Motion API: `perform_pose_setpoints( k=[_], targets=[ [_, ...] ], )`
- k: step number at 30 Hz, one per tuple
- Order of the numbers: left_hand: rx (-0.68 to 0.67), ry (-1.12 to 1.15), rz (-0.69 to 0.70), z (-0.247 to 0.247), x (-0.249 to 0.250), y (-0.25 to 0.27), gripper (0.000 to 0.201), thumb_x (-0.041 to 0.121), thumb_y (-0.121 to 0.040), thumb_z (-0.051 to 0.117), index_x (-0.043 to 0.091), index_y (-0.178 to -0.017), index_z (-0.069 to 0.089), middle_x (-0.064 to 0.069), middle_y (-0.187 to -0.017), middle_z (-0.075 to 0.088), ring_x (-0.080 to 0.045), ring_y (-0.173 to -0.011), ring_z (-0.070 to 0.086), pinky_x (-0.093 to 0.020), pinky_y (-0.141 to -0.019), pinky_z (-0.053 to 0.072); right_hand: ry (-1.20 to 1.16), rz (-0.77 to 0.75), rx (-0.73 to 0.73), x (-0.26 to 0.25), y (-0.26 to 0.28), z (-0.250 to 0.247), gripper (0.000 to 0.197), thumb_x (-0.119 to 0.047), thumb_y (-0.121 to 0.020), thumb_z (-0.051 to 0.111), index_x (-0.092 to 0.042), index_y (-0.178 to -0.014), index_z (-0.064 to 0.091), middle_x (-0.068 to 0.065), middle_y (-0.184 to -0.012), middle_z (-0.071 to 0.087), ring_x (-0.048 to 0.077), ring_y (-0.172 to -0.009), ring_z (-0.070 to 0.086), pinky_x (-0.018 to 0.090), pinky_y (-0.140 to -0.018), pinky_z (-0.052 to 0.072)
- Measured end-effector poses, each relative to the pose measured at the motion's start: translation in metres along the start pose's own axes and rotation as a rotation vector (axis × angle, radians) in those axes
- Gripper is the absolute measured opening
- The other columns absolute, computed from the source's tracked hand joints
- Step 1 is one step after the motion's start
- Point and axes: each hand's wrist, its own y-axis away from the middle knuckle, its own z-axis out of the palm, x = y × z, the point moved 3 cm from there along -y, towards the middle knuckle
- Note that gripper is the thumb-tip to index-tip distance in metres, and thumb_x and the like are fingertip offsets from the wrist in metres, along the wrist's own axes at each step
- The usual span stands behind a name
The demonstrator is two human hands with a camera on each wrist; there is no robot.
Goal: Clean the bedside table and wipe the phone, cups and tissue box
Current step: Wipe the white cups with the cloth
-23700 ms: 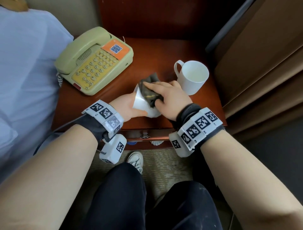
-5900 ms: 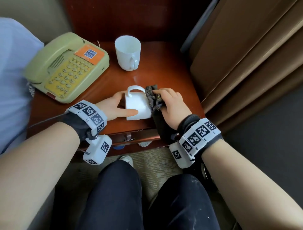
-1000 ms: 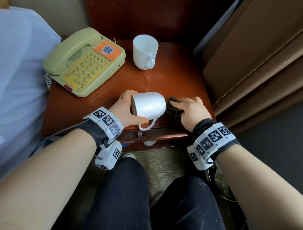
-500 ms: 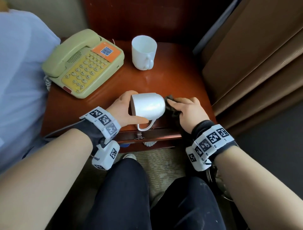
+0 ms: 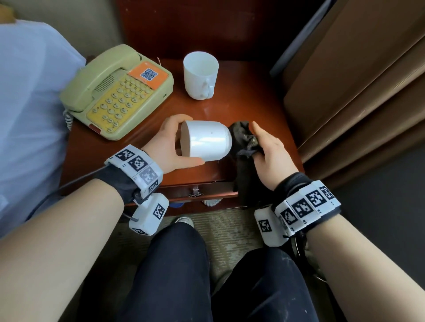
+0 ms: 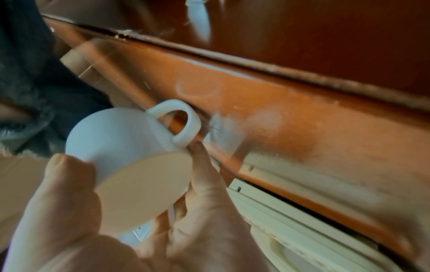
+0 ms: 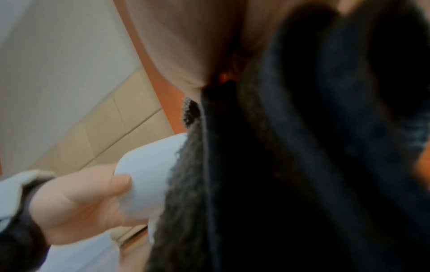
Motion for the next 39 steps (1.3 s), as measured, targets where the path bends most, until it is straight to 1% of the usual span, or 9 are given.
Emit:
perform_pose_setpoints(
  k=[8, 12, 17, 21, 25, 31, 35, 37, 39],
  targets=[
    [-0.043, -0.012, 0.030, 0.005, 0.002, 0.002, 0.096, 0.043, -0.043, 0.078, 0.035, -0.122, 0.024, 0.003, -0.128, 0.043, -0.015, -0.118, 0.052, -0.040, -0.097, 0.049, -0.026, -0.321, 0.260, -0.036, -0.005, -0.009, 0.058, 0.006, -0.076, 0.039, -0.001, -0.133, 0.046, 0.018, -0.137, 0.048, 0.041, -0.118, 0.049, 0.041, -0.107, 0.032],
    [0.017, -0.064, -0.017, 0.006, 0.002, -0.003, 0.090, 0.021, -0.059, 0.081, 0.020, -0.136, 0.033, 0.012, -0.110, 0.046, -0.018, -0.109, 0.054, -0.003, -0.075, 0.039, 0.137, -0.605, 0.215, -0.077, 0.012, 0.025, 0.057, -0.003, -0.072, 0.031, -0.006, -0.120, 0.061, 0.014, -0.125, 0.060, 0.026, -0.094, 0.042, 0.029, -0.079, 0.045],
    [0.054, 0.053, 0.057, 0.002, -0.004, 0.002, 0.093, 0.043, -0.042, 0.080, 0.035, -0.117, 0.027, 0.005, -0.123, 0.046, -0.015, -0.112, 0.055, -0.038, -0.092, 0.051, 0.278, -0.306, 0.157, -0.035, 0.003, 0.021, 0.058, 0.001, -0.080, 0.032, -0.014, -0.133, 0.050, 0.003, -0.138, 0.050, 0.030, -0.104, 0.041, 0.030, -0.083, 0.045],
    [0.014, 0.031, 0.103, 0.006, -0.003, 0.004, 0.093, 0.046, -0.040, 0.075, 0.035, -0.118, 0.024, 0.006, -0.127, 0.040, -0.014, -0.116, 0.052, -0.040, -0.091, 0.053, 0.337, -0.038, -0.106, 0.006, 0.001, 0.006, 0.068, 0.008, -0.087, 0.031, -0.025, -0.146, 0.025, -0.007, -0.152, 0.027, 0.026, -0.127, 0.027, 0.021, -0.103, 0.025],
    [0.009, 0.006, 0.107, 0.005, -0.005, 0.003, 0.094, 0.047, -0.041, 0.076, 0.037, -0.118, 0.023, 0.003, -0.129, 0.040, -0.016, -0.118, 0.051, -0.045, -0.092, 0.052, 0.085, -0.130, 0.223, -0.020, -0.004, -0.011, 0.061, 0.008, -0.081, 0.039, -0.009, -0.140, 0.038, 0.009, -0.146, 0.039, 0.036, -0.117, 0.040, 0.016, -0.096, 0.021],
    [0.051, 0.015, 0.121, 0.009, -0.003, 0.001, 0.099, 0.048, -0.043, 0.075, 0.023, -0.124, 0.023, 0.009, -0.115, 0.048, -0.008, -0.108, 0.054, -0.029, -0.095, 0.046, 0.170, -0.523, 0.125, -0.073, 0.002, 0.020, 0.055, -0.003, -0.075, 0.032, -0.008, -0.122, 0.060, 0.011, -0.127, 0.060, 0.041, -0.089, 0.054, 0.039, -0.072, 0.050],
    [0.033, 0.036, 0.144, 0.011, -0.006, 0.005, 0.096, 0.047, -0.041, 0.073, 0.030, -0.122, 0.023, 0.004, -0.129, 0.039, -0.016, -0.123, 0.047, -0.046, -0.097, 0.048, 0.268, -0.159, -0.072, -0.025, -0.012, 0.002, 0.061, 0.003, -0.087, 0.032, -0.024, -0.142, 0.035, -0.006, -0.149, 0.034, 0.027, -0.127, 0.029, 0.031, -0.106, 0.029],
    [0.022, 0.010, 0.173, 0.012, -0.005, 0.005, 0.101, 0.047, -0.041, 0.072, 0.022, -0.127, 0.024, 0.005, -0.128, 0.036, -0.017, -0.123, 0.046, -0.046, -0.097, 0.048, 0.349, -0.048, -0.167, -0.009, -0.014, -0.009, 0.066, 0.006, -0.086, 0.030, -0.027, -0.143, 0.032, -0.008, -0.150, 0.032, 0.023, -0.131, 0.025, 0.027, -0.110, 0.024],
    [0.033, 0.011, 0.177, 0.012, -0.008, 0.004, 0.104, 0.047, -0.042, 0.072, 0.019, -0.129, 0.024, 0.004, -0.128, 0.037, -0.017, -0.122, 0.047, -0.046, -0.096, 0.049, 0.297, -0.042, -0.033, -0.009, -0.016, -0.024, 0.066, 0.009, -0.083, 0.031, -0.023, -0.141, 0.037, -0.004, -0.148, 0.036, 0.025, -0.128, 0.030, 0.023, -0.107, 0.023]
  ],
)
